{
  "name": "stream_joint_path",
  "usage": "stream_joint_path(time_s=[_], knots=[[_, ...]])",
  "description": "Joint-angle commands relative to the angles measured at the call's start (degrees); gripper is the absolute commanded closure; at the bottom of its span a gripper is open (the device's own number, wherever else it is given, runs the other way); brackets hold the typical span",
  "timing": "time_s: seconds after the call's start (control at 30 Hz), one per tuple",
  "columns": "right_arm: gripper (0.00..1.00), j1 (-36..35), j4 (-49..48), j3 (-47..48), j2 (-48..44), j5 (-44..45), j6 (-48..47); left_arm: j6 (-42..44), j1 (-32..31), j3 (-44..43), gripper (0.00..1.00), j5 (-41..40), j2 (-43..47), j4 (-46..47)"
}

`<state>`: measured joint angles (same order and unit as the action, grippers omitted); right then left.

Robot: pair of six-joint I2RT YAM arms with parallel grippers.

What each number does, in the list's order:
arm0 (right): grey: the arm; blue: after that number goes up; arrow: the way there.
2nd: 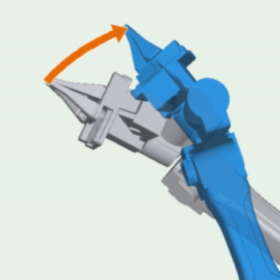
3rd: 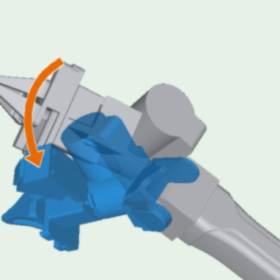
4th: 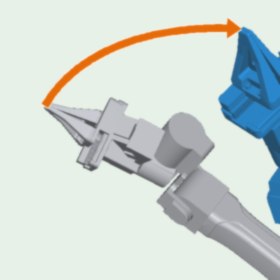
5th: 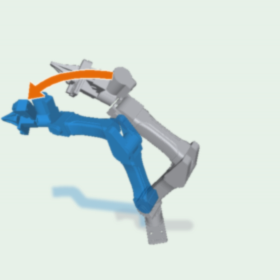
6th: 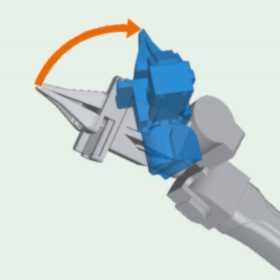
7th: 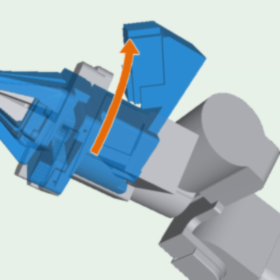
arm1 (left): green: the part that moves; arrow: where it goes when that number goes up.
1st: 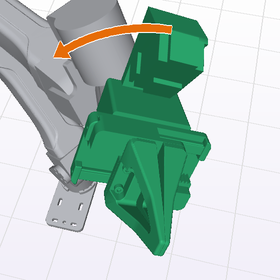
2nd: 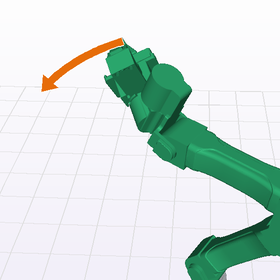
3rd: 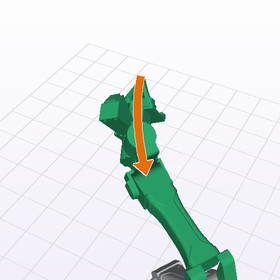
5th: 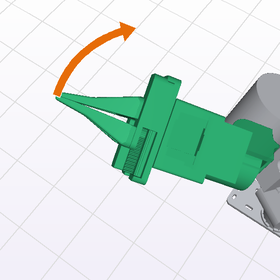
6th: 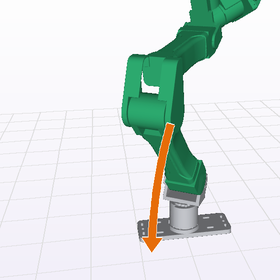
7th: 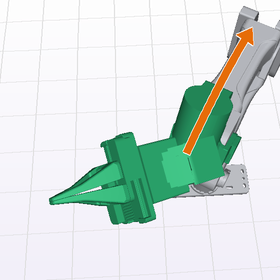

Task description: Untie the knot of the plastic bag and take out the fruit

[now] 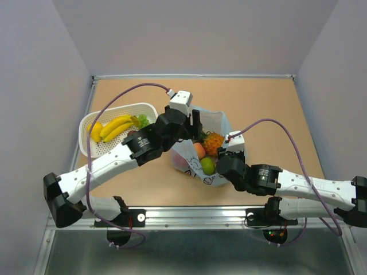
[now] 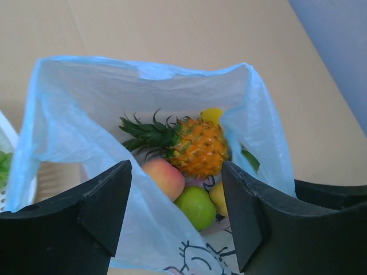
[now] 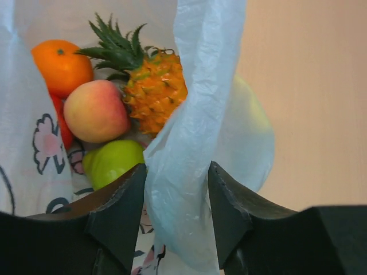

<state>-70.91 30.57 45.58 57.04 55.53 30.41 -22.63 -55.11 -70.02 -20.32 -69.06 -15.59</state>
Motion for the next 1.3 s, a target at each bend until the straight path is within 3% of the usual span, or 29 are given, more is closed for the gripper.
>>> stream_joint_path(time_s=[0.0, 0.2, 0.33, 0.47, 0.7, 1.07, 1.27], knots=[[0.58, 0.6, -0.8, -3.2, -2.2, 7.1, 7.5, -1.0, -2.6, 0.0, 0.26, -2.7, -5.2, 5.7], [0.90, 4.4, -0.7, -5.7, -4.7, 7.5, 9.8, -6.2, -6.7, 5.5, 0.34, -3.9, -12.5, 6.6], [0.99, 7.5, -0.7, -6.2, -6.1, 7.8, 10.3, -14.1, -10.7, 16.6, 0.42, -4.9, -12.1, 5.7], [0.99, 12.4, -0.7, -5.5, -5.9, 6.8, 9.7, -24.1, -13.2, 26.7, 0.52, -4.0, -8.7, 4.3], [0.99, 20.4, -1.2, -5.5, -1.5, -0.3, 10.5, -33.3, -14.8, 37.0, 0.54, -4.6, -3.5, 4.0], [0.99, 21.1, -2.0, -11.8, -0.9, -14.8, 19.2, -31.4, -13.9, 30.8, 0.54, -14.5, -5.5, 5.0], [0.95, 21.3, -2.2, -17.7, -4.1, -20.3, 27.3, -25.5, -6.5, 28.6, 0.54, -10.8, -7.4, 9.4]])
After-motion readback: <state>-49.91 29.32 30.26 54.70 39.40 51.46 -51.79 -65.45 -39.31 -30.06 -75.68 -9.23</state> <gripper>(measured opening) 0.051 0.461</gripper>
